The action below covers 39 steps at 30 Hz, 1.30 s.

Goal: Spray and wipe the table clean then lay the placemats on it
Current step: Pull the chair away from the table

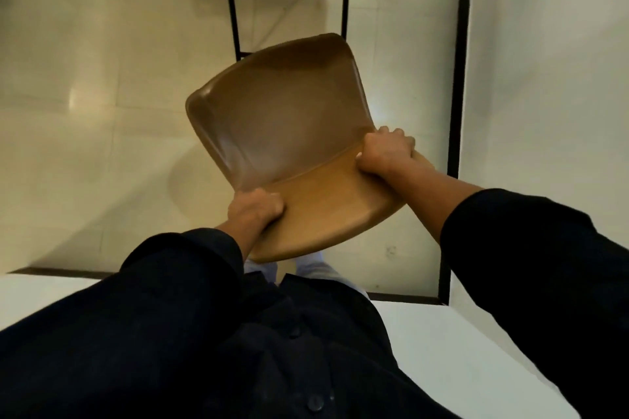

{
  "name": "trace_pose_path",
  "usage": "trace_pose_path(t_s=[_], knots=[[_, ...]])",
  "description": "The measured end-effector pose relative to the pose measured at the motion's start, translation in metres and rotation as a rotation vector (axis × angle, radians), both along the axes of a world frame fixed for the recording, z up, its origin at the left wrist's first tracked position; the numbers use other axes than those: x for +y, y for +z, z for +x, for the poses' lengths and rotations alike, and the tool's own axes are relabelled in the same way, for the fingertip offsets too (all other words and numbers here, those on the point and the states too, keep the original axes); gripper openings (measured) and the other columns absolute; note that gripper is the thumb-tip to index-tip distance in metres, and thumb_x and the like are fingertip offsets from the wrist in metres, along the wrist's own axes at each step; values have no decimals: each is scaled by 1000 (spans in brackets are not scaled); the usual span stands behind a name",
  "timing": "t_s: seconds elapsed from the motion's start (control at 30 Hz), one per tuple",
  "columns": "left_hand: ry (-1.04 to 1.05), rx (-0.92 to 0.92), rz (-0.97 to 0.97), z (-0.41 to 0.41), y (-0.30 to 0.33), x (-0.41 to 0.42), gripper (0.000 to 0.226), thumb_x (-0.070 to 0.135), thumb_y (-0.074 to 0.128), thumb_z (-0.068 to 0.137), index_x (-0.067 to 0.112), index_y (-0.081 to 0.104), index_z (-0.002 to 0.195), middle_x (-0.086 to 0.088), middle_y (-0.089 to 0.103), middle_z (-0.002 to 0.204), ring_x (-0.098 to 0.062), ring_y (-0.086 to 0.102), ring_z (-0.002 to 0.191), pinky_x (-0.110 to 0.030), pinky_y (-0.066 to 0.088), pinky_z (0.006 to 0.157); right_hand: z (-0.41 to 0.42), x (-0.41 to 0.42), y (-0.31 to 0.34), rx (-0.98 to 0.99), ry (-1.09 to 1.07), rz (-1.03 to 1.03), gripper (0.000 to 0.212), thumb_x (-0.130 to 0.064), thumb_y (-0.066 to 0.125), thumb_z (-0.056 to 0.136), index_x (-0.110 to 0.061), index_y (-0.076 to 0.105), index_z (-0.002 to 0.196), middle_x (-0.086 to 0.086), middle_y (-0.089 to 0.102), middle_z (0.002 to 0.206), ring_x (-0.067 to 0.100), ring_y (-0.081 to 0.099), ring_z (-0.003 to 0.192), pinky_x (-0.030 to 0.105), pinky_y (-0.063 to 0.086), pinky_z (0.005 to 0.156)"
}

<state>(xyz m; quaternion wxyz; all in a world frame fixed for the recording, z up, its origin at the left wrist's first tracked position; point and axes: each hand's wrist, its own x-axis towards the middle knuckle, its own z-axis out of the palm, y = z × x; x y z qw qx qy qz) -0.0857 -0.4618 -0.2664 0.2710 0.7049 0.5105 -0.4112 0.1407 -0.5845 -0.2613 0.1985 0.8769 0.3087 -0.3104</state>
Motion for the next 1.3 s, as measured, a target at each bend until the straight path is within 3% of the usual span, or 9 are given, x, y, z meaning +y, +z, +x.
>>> trace_pose_path(t_s=[0.17,0.33,0.5,0.63,0.73,0.87,1.07,1.2,1.3], knots=[[356,-64,-109,-10,-5,9,52,41,49,108,11,54,151,-17,51,157,-40,50,143,-44,40,119,15,-1,-4,22,-128,-26,33,-43,57,90,-20,63,113,8,62,104,30,64,90,45,57,82],[543,-211,-191,-33,-10,8,41,42,65,79,16,65,110,-21,64,135,-44,62,123,-55,47,113,28,-4,-2,106,-187,-31,28,-45,55,93,-22,63,106,4,65,96,25,66,81,38,58,79],[444,-199,-13,-30,1,-3,30,42,52,104,15,62,109,-13,65,123,-39,63,117,-45,48,109,33,-7,-5,81,-202,11,26,-46,54,97,-22,62,105,3,66,96,22,64,76,33,52,71],[416,-185,71,-30,1,-6,33,44,48,104,15,61,102,-10,62,109,-38,64,108,-40,50,99,36,-12,-10,30,-295,112,21,-39,59,98,-19,64,98,2,62,85,19,60,68,31,51,65],[457,-172,107,-30,-2,-1,33,42,51,102,13,64,98,-10,64,104,-38,64,102,-39,51,93,36,-10,-9,-6,-308,168,20,-37,61,98,-18,66,96,3,64,84,20,64,72,31,56,69],[483,-184,151,-31,-1,13,31,36,56,100,15,59,78,-7,62,88,-33,58,88,-36,46,83,35,-4,-3,-36,-329,222,16,-32,60,98,-17,65,96,4,64,85,21,64,74,32,56,69],[394,-190,185,-32,5,65,23,33,60,95,12,68,94,-9,66,98,-32,59,89,-35,44,80,23,13,4,-35,-416,234,14,-29,59,100,-17,63,94,3,60,80,19,59,67,30,52,64],[326,-204,232,-25,10,108,19,33,64,95,13,63,93,-9,62,98,-32,58,90,-33,42,80,11,32,9,-23,-476,245,15,-31,60,100,-17,63,97,4,60,82,19,59,68,30,51,65],[277,-198,245,-17,12,144,20,34,63,96,13,62,95,-9,61,101,-37,66,106,-32,43,83,6,53,10,-31,-517,255,16,-32,60,100,-17,64,97,4,63,85,20,63,71,30,53,66]])
